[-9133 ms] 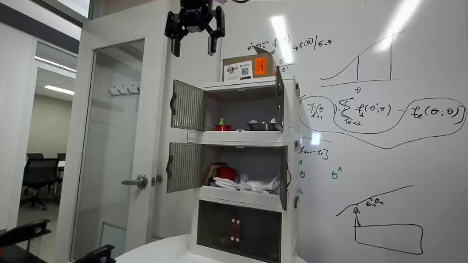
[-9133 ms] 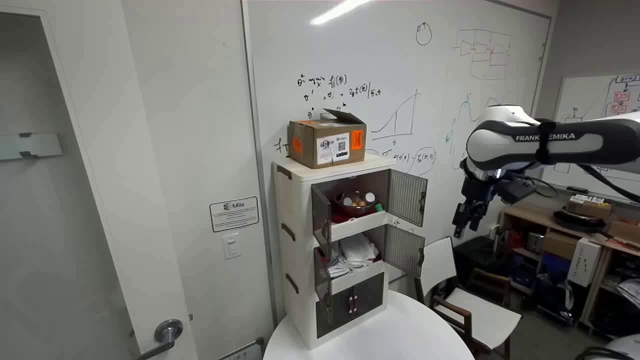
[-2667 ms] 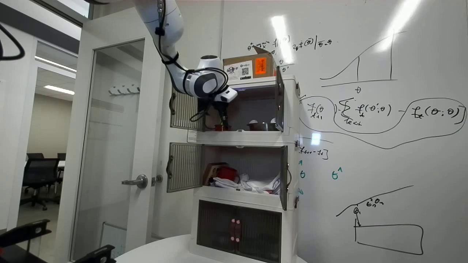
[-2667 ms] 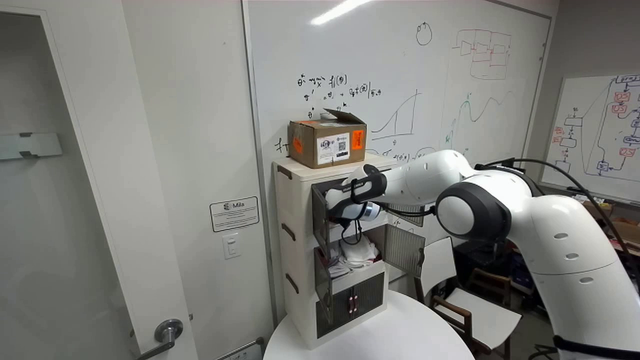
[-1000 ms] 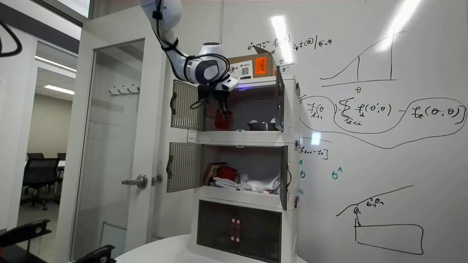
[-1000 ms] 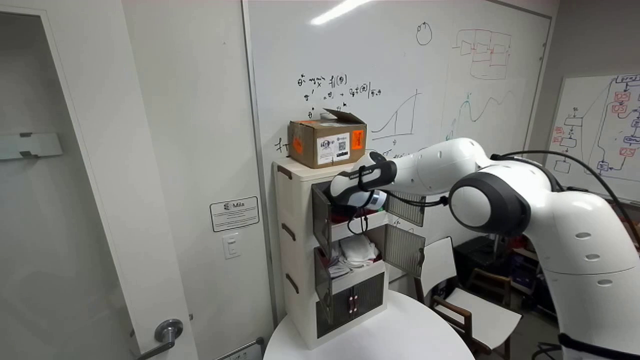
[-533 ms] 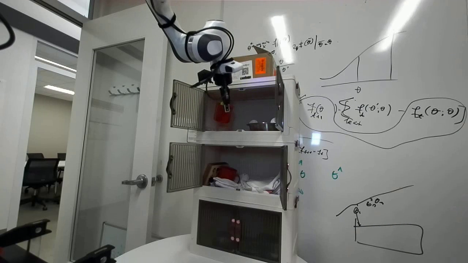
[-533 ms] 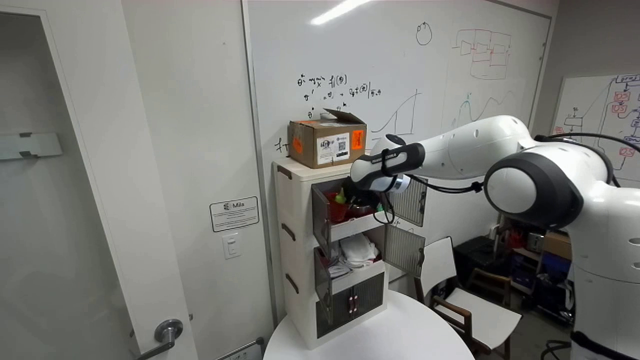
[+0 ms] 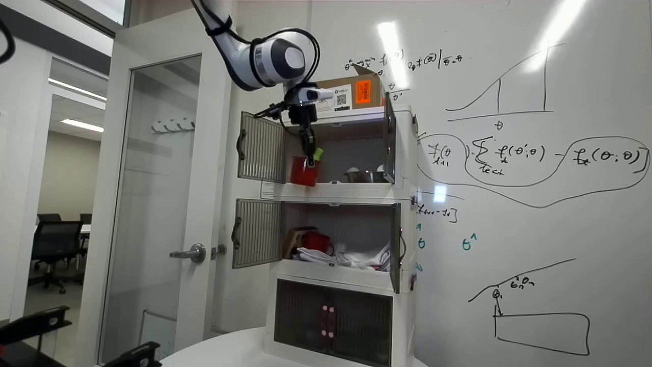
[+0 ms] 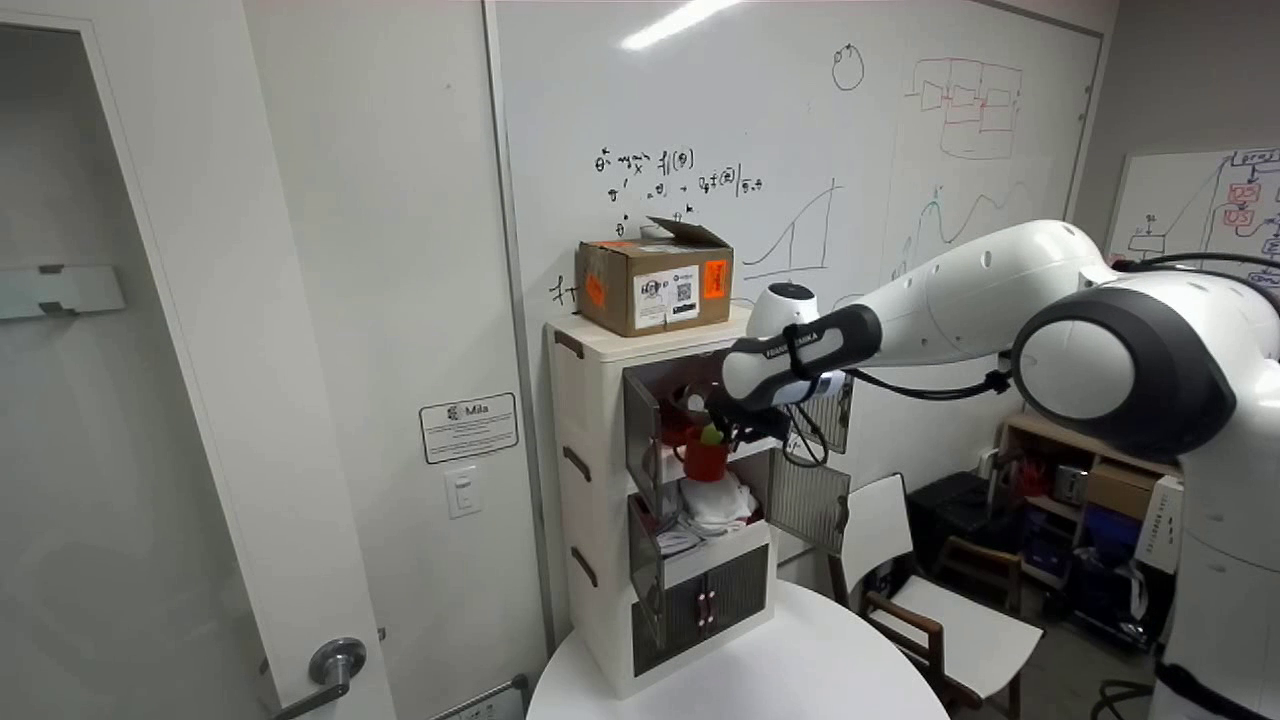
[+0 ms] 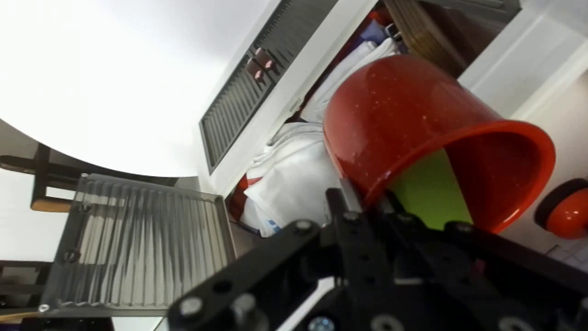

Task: Move the red cup to the table

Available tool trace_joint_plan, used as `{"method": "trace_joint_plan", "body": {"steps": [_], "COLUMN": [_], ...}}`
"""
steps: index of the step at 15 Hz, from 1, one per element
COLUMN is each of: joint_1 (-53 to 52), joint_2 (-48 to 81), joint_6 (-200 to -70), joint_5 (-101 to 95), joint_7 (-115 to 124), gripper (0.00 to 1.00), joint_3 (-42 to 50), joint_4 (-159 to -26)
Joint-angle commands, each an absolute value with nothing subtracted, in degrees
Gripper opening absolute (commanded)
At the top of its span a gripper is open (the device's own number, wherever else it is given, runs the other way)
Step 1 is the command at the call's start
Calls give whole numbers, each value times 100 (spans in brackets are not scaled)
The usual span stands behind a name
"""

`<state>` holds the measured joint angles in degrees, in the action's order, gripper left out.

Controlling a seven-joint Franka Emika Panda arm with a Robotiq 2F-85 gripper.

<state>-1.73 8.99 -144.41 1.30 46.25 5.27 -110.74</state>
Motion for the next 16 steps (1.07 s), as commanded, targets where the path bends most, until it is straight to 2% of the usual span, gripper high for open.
{"method": "trace_joint_plan", "body": {"steps": [1,6,7,8,14,15,16], "joint_1": [-294,-357,-277,-292,-293,-367,-424], "joint_2": [806,1335,1217,1300,1305,1391,1501], "joint_6": [-15166,-15883,-15616,-15652,-15651,-15867,-16064], "joint_5": [-863,-1494,-1331,-1323,-1321,-1507,-1637], "joint_7": [5714,7042,6575,6601,6594,6860,7099], "gripper": [2,2,2,7,7,2,2], "joint_3": [714,917,835,857,857,949,1035], "joint_4": [-11843,-12188,-12115,-12144,-12119,-12177,-12228]}}
